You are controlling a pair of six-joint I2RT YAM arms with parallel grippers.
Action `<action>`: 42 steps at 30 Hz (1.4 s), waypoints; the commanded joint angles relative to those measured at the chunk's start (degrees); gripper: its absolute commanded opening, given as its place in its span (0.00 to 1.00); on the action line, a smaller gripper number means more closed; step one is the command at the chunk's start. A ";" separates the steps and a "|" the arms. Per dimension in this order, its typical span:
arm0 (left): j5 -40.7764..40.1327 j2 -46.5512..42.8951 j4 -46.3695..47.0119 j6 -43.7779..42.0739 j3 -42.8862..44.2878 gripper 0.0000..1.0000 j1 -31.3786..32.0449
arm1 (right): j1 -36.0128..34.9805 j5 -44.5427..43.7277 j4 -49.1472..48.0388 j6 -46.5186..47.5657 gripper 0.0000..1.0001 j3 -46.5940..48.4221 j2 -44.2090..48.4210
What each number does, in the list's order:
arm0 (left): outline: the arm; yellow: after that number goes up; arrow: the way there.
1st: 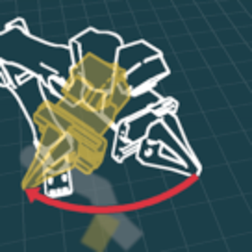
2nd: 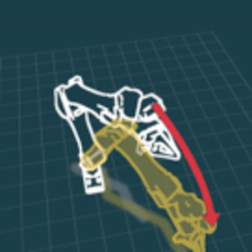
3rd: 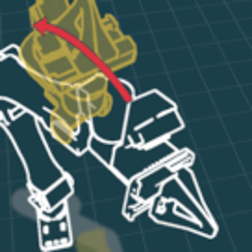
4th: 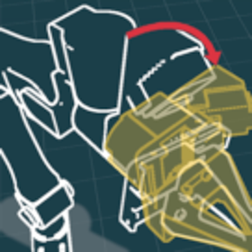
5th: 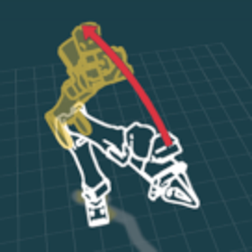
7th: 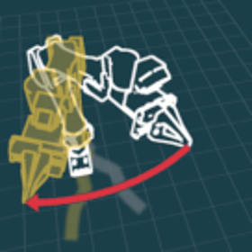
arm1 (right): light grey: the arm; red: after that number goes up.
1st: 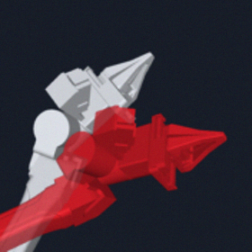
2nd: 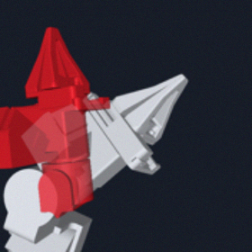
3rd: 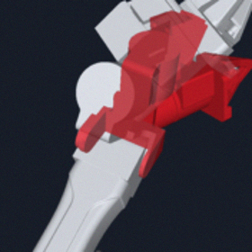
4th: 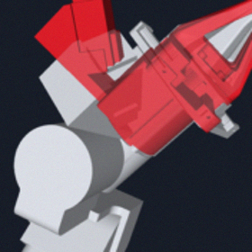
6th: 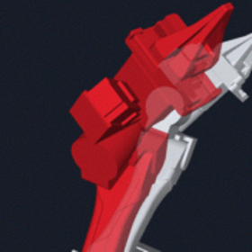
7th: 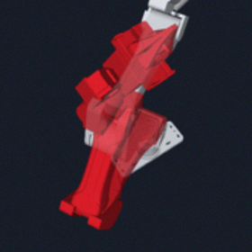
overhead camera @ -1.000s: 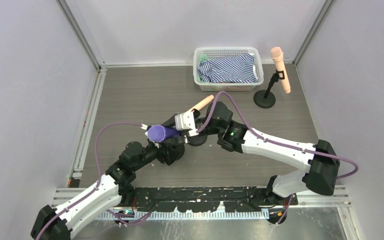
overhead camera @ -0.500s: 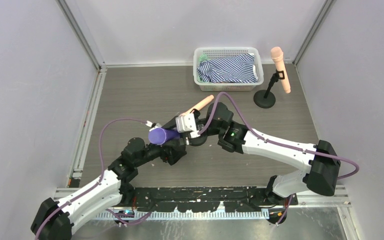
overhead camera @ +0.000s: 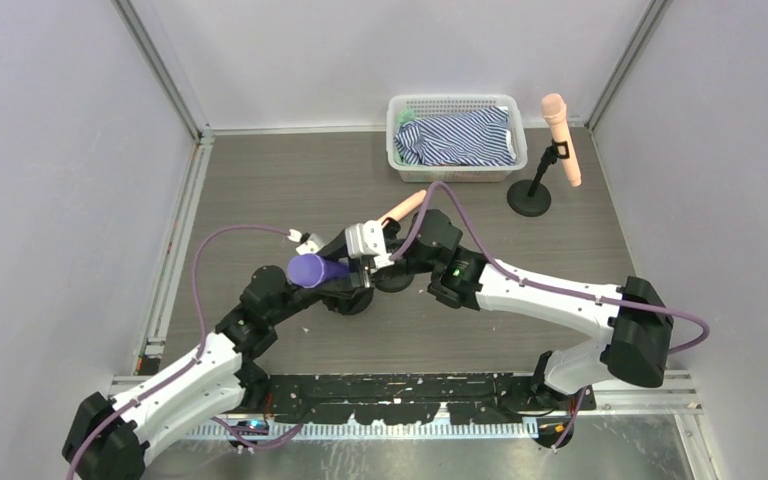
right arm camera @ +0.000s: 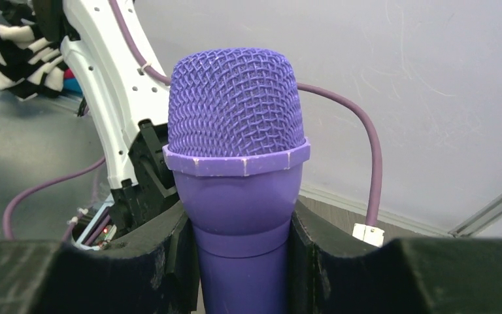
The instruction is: Attach the microphones to the stand
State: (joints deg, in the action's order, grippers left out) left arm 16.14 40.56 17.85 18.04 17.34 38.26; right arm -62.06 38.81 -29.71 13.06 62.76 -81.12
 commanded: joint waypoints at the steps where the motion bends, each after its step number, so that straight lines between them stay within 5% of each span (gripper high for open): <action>1: 1.87 2.70 5.88 -2.13 3.42 0.60 0.08 | -0.17 -3.98 -0.49 -6.96 0.01 0.34 -2.34; 9: 5.89 7.28 12.41 -2.51 4.39 0.44 0.12 | -0.15 -8.53 -1.41 -6.32 0.01 -0.96 -2.11; 17: 5.79 10.79 21.09 -1.27 2.52 0.01 0.07 | 0.19 -12.38 -1.25 -4.30 0.01 -3.99 0.37; 42: -6.39 6.34 20.27 -1.14 -3.91 0.00 -0.11 | 1.93 -31.36 24.61 1.07 0.01 -6.07 8.46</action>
State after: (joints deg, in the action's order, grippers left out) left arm 13.96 47.00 33.93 16.43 13.78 38.85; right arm -60.51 12.34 -19.07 15.97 59.35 -71.02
